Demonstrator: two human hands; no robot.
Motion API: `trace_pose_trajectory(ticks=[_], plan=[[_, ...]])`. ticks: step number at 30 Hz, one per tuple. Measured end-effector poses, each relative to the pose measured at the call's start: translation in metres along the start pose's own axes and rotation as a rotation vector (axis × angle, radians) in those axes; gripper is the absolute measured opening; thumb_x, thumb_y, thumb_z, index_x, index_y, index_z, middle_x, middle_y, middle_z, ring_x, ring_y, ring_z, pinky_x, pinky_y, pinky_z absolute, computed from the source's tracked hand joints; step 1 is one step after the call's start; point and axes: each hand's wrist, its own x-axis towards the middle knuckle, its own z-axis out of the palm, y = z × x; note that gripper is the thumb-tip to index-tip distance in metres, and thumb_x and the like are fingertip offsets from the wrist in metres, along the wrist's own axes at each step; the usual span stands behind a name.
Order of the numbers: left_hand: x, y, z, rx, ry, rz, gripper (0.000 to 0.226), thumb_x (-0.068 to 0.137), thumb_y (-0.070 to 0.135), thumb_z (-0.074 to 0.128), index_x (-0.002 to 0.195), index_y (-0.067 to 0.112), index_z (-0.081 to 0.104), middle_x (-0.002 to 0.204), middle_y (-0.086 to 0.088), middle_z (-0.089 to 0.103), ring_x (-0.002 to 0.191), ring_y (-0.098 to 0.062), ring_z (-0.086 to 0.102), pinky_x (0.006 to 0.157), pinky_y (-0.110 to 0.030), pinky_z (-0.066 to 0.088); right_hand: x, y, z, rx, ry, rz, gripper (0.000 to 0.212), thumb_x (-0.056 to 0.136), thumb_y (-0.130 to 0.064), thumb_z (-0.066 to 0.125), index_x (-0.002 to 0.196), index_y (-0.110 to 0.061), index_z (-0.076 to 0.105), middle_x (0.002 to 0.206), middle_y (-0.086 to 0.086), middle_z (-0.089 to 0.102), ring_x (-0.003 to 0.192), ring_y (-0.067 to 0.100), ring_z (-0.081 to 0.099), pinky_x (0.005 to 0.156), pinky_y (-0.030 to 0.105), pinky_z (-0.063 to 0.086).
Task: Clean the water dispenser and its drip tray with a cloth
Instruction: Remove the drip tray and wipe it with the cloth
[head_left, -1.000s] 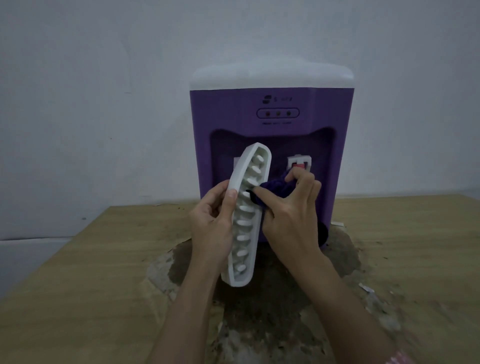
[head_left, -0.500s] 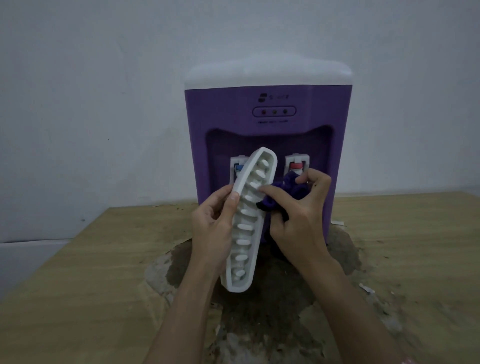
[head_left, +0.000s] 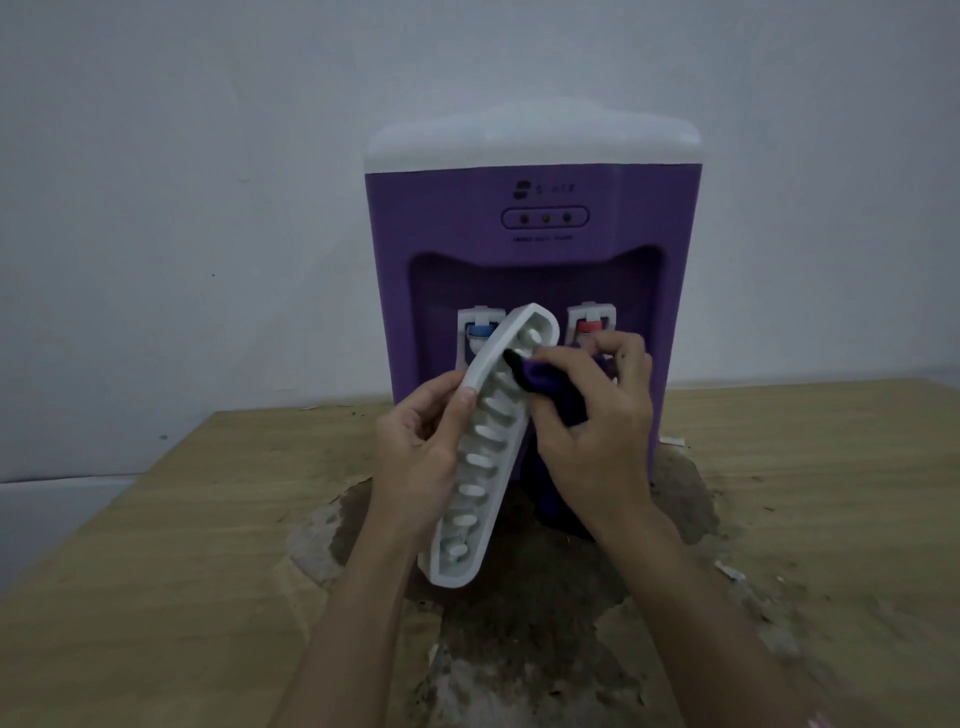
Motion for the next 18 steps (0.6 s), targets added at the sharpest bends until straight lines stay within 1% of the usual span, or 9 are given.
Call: trace_pose_trajectory(ticks=[2, 5, 7, 9, 11, 14, 16, 17, 18], plan=[[-0.001, 0.000, 0.000, 0.015, -0.003, 0.015, 0.017, 0.087, 0.022, 0.058, 0.102, 0.022, 0.067, 0.089, -0.002, 0.074, 0.080, -0.018, 0.070, 0.065, -0.029, 0.057, -0.003, 0.001, 0.002, -0.054, -0.041, -0.011, 0.020, 0.072, -0.005, 0.073, 0.092, -0.007, 0.069, 0.097, 0.016, 0.049, 0.090, 0.022, 0.041, 0.078, 0.005, 0.032], [-0.002, 0.002, 0.000, 0.010, -0.007, 0.013, 0.021, 0.086, 0.025, 0.058, 0.104, 0.021, 0.066, 0.091, -0.005, 0.073, 0.082, -0.022, 0.070, 0.071, -0.038, 0.057, -0.005, 0.002, 0.005, -0.104, -0.085, -0.002, 0.020, 0.076, -0.008, 0.070, 0.095, -0.009, 0.070, 0.103, 0.019, 0.045, 0.093, 0.025, 0.039, 0.083, -0.002, 0.025], [-0.001, 0.003, -0.001, -0.005, -0.027, 0.005, 0.032, 0.081, 0.033, 0.059, 0.108, 0.017, 0.065, 0.092, -0.009, 0.072, 0.083, -0.028, 0.069, 0.073, -0.044, 0.056, -0.004, 0.002, 0.006, -0.101, -0.114, -0.015, 0.021, 0.077, -0.009, 0.069, 0.098, -0.011, 0.071, 0.107, 0.020, 0.042, 0.098, 0.024, 0.035, 0.087, -0.004, 0.019], [0.000, 0.004, -0.005, -0.019, -0.053, -0.005, 0.039, 0.076, 0.038, 0.059, 0.109, 0.017, 0.065, 0.093, -0.012, 0.072, 0.084, -0.031, 0.069, 0.073, -0.046, 0.056, -0.003, 0.000, 0.006, -0.097, -0.154, -0.032, 0.023, 0.079, -0.012, 0.068, 0.102, -0.011, 0.070, 0.110, 0.021, 0.040, 0.101, 0.022, 0.031, 0.089, -0.002, 0.020], [0.001, 0.005, -0.009, -0.025, -0.069, -0.021, 0.043, 0.075, 0.038, 0.059, 0.111, 0.016, 0.064, 0.094, -0.012, 0.072, 0.083, -0.029, 0.069, 0.071, -0.042, 0.056, -0.003, -0.003, 0.006, -0.105, -0.184, -0.047, 0.023, 0.080, -0.013, 0.066, 0.102, -0.009, 0.070, 0.112, 0.022, 0.039, 0.101, 0.020, 0.029, 0.085, 0.002, 0.025], [0.001, 0.005, -0.007, -0.062, -0.082, -0.035, 0.043, 0.075, 0.036, 0.060, 0.110, 0.014, 0.064, 0.093, -0.013, 0.072, 0.080, -0.025, 0.069, 0.067, -0.036, 0.057, -0.001, -0.004, 0.005, -0.035, -0.138, -0.029, 0.019, 0.076, -0.006, 0.069, 0.095, -0.007, 0.071, 0.108, 0.015, 0.038, 0.100, 0.020, 0.033, 0.090, 0.005, 0.024], [-0.001, 0.005, -0.002, -0.113, -0.075, -0.051, 0.041, 0.075, 0.036, 0.060, 0.108, 0.013, 0.065, 0.093, -0.015, 0.071, 0.079, -0.026, 0.068, 0.067, -0.037, 0.057, 0.001, -0.005, 0.003, 0.094, -0.093, 0.065, 0.020, 0.074, -0.005, 0.073, 0.092, -0.013, 0.072, 0.105, 0.006, 0.033, 0.100, 0.018, 0.037, 0.092, 0.012, 0.030], [-0.001, 0.005, 0.000, -0.130, -0.071, -0.056, 0.040, 0.075, 0.035, 0.060, 0.108, 0.013, 0.065, 0.094, -0.017, 0.071, 0.080, -0.027, 0.067, 0.068, -0.038, 0.056, 0.002, -0.005, 0.002, 0.161, -0.068, 0.115, 0.023, 0.073, -0.006, 0.075, 0.091, -0.018, 0.071, 0.104, 0.004, 0.033, 0.098, 0.014, 0.039, 0.092, 0.013, 0.033], [-0.001, 0.005, 0.001, -0.136, -0.062, -0.058, 0.040, 0.076, 0.035, 0.060, 0.109, 0.012, 0.065, 0.095, -0.018, 0.070, 0.080, -0.028, 0.067, 0.069, -0.040, 0.056, 0.003, -0.005, 0.000, 0.215, -0.045, 0.153, 0.025, 0.072, -0.007, 0.076, 0.091, -0.023, 0.069, 0.102, 0.003, 0.034, 0.096, 0.009, 0.040, 0.090, 0.010, 0.033]])
